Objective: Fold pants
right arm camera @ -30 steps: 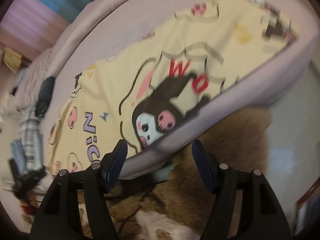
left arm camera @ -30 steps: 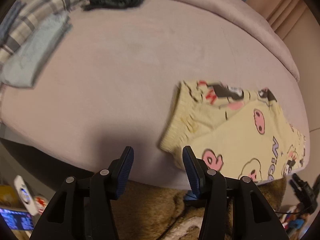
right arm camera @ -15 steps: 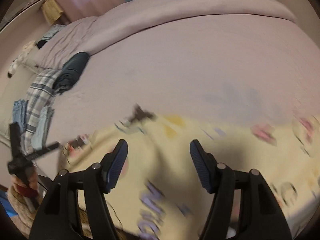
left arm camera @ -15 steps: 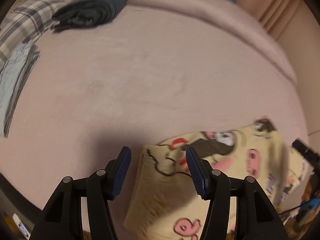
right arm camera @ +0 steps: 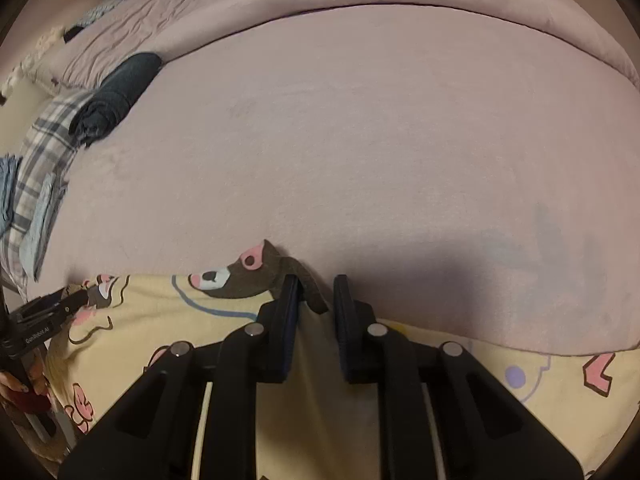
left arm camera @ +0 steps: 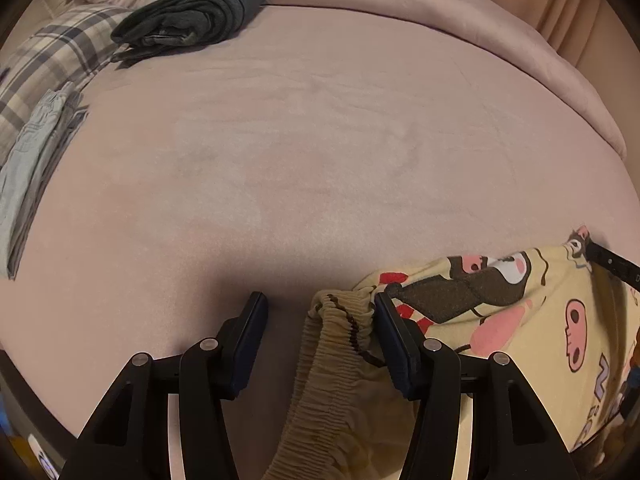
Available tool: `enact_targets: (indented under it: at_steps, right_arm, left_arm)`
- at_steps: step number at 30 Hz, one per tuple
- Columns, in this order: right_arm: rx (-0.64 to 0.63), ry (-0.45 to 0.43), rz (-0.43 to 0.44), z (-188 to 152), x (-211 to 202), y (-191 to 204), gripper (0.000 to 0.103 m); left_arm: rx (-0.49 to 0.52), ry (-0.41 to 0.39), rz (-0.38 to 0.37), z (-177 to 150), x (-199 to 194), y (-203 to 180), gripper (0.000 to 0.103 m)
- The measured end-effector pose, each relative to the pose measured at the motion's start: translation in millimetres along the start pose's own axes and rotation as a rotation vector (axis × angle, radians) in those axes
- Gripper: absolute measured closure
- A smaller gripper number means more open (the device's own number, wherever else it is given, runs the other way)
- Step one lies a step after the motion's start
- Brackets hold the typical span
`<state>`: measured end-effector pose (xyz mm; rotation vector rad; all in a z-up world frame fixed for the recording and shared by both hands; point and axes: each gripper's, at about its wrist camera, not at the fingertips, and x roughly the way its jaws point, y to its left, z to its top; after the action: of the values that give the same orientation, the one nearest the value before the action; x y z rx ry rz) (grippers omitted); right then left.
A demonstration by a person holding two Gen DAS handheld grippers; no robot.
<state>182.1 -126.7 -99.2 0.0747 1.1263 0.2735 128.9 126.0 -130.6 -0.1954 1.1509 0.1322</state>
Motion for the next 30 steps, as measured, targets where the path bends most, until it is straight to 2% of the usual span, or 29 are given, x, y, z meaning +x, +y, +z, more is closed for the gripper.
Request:
enact_targets:
  at_steps: [5,8,11,13,16,17,20,21,25,27,30]
  right_arm:
    - [0.008,-0.031,-0.052,5,4,-4,0.090]
    - [-0.014,-0.032,-0.059,5,1,-1,0.087]
    - [0.042,-0.028,-0.048,8,-10,-7,0.074]
    - [0.066,-0.049,-0.025,4,-25,-10,0.063]
    - [0.056,-0.072,-0.001,-6,-48,-4,0.057]
    - [0.055,-0.069,0.001,-11,-54,-2,0.057]
    - [0.022,-0.045,0.042,-29,-60,17,0.057]
    - [0.004,-0.036,0.059,-37,-61,24,0.057]
    - [-0.018,0.023,0.081,-64,-44,36,0.059]
    - [-0.005,0.050,0.044,-77,-35,30,0.061]
    - [-0.006,0.003,0.039,-89,-41,25,0.062]
  left_arm:
    - [0.026,-0.016,-0.018,-5,-5,7,0.046]
    - [0.020,0.005,-0.067,-5,-12,14,0.046]
    - [-0.040,0.039,-0.128,-9,-33,22,0.046]
    - [-0.002,-0.012,-0.145,-13,-55,18,0.046]
    - [0.038,-0.092,-0.098,-22,-81,9,0.046]
    - [0.037,-0.104,-0.112,-26,-87,5,0.046]
    - [0.090,-0.061,-0.227,-39,-86,-14,0.046]
    - [0.119,-0.049,-0.231,-43,-81,-21,0.046]
    - [0.169,0.004,-0.049,-54,-40,-33,0.047]
    - [0.176,-0.026,-0.043,-59,-38,-32,0.047]
    - [0.181,-0.028,-0.016,-60,-39,-32,0.047]
